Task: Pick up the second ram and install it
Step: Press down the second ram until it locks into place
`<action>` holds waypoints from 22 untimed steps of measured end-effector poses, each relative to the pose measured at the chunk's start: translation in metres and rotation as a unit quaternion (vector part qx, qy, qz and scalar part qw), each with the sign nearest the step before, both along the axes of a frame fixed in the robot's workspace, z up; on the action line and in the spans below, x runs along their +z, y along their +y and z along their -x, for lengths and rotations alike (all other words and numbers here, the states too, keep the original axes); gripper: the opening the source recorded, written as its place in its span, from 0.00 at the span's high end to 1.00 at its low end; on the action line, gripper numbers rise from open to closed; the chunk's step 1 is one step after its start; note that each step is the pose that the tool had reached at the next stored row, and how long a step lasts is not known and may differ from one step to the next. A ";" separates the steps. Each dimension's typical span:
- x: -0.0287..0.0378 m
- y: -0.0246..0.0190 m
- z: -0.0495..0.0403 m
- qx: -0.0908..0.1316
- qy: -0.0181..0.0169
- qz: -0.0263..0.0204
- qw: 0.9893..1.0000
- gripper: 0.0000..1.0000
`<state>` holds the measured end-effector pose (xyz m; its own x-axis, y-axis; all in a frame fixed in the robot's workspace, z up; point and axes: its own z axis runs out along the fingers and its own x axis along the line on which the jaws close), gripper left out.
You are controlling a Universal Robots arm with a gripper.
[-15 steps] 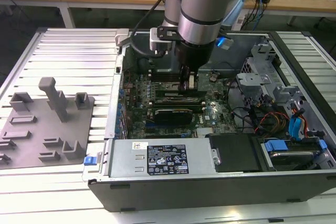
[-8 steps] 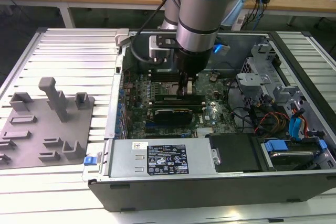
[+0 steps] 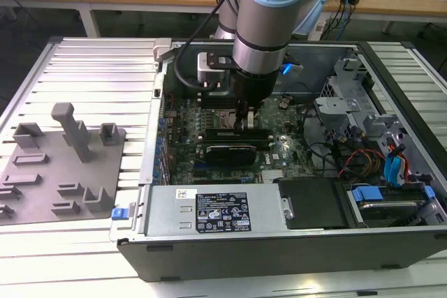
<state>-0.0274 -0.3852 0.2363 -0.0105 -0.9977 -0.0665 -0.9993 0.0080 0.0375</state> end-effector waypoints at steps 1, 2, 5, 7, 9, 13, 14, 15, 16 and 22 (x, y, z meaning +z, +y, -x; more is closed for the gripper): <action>-0.0006 0.0000 0.0000 0.000 0.000 0.000 1.000 0.87; -0.0011 0.0000 0.0001 0.000 0.000 0.000 1.000 0.87; -0.0021 -0.0001 0.0002 0.000 0.000 0.000 1.000 0.87; -0.0023 0.0000 0.0002 0.000 0.000 0.000 1.000 0.87; -0.0023 0.0000 0.0002 0.000 0.000 0.000 1.000 0.87; -0.0027 0.0012 0.0004 0.000 0.000 0.000 1.000 0.87; -0.0028 0.0015 0.0017 0.000 0.000 0.000 1.000 0.87; -0.0030 0.0015 0.0031 0.000 0.000 -0.003 1.000 0.87; -0.0032 0.0013 0.0031 0.000 0.000 -0.003 1.000 0.87; -0.0033 -0.0001 0.0017 0.001 0.000 -0.003 1.000 0.87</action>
